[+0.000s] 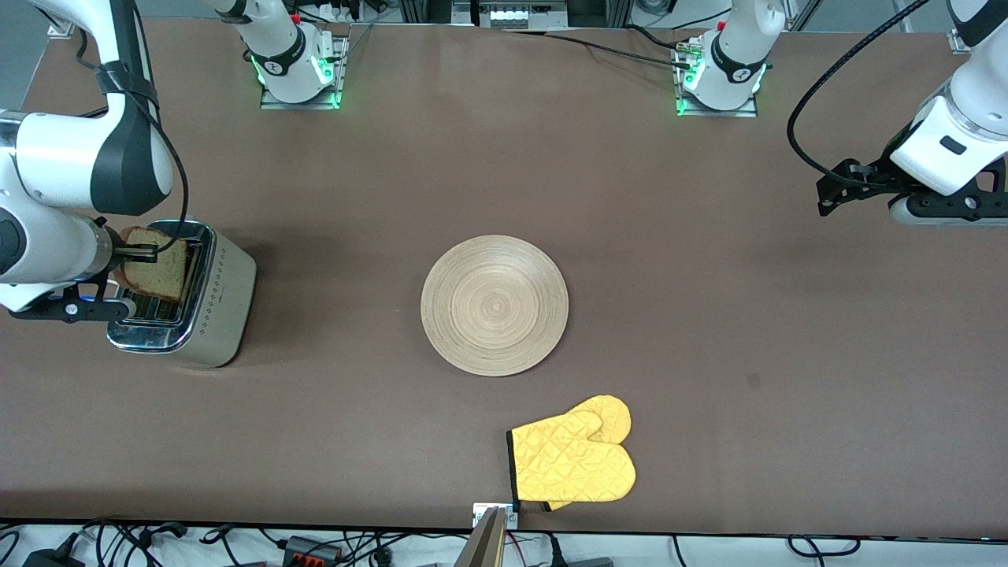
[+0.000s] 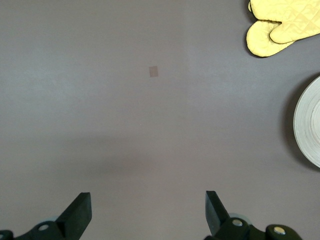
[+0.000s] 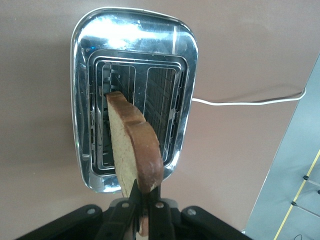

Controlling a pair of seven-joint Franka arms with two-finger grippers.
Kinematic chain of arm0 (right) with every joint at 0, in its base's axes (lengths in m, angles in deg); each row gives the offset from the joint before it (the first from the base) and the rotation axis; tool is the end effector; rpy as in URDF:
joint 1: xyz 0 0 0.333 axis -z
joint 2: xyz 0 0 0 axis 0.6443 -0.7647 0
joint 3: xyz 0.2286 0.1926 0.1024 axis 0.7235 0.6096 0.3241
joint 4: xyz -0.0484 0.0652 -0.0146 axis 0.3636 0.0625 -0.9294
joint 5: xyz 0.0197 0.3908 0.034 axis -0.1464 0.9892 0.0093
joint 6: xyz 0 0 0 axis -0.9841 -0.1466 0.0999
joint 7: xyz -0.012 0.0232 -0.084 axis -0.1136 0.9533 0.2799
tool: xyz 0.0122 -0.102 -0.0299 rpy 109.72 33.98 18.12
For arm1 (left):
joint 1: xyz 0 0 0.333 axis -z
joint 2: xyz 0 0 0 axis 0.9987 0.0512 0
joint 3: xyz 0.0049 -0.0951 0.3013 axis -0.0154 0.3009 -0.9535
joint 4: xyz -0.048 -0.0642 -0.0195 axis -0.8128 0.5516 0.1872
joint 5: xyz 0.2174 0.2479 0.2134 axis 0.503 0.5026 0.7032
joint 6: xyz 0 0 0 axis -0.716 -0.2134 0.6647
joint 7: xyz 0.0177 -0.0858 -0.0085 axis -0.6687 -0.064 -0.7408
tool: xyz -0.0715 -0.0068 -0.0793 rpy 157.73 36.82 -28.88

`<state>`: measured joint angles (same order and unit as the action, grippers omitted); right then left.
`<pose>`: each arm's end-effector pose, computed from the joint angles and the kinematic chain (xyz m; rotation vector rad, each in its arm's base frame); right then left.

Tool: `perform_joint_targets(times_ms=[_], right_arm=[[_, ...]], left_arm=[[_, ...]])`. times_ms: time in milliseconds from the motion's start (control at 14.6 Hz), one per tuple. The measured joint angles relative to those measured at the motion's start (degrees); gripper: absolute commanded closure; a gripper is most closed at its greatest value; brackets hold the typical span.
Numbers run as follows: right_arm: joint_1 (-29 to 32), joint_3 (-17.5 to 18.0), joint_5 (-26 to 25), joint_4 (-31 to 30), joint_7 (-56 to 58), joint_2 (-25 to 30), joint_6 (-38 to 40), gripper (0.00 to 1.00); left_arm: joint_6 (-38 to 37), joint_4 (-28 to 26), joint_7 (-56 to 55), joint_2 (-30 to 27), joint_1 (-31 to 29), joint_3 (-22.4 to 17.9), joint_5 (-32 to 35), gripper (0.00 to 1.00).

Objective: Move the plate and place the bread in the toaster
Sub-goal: 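Lower the bread into the toaster slot with the right gripper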

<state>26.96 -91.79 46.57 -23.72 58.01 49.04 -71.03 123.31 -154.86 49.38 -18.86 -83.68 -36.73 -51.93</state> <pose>0.6361 -0.0046 0.4518 2.7379 0.0029 -0.4320 0.5528 -0.0457 0.5915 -3.1073 -0.0056 -0.0258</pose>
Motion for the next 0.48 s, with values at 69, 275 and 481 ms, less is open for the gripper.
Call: perform_joint_targets(times_ms=[69,275,481], right_arm=[[0.0,0.0,0.6,0.0,0.0,-0.1,-0.3,1.0],[0.4,0.0,3.0,0.0,0.0,-0.6,-2.1,1.0],[1.0,0.0,3.8,0.1,0.0,-0.9,-3.5,1.0]], left_arm=[[0.0,0.0,0.0,0.0,0.0,0.0,0.0,0.0],[0.0,0.1,0.0,0.1,-0.1,-0.1,0.0,0.0],[0.0,0.1,0.0,0.2,-0.1,0.0,0.0,0.0]])
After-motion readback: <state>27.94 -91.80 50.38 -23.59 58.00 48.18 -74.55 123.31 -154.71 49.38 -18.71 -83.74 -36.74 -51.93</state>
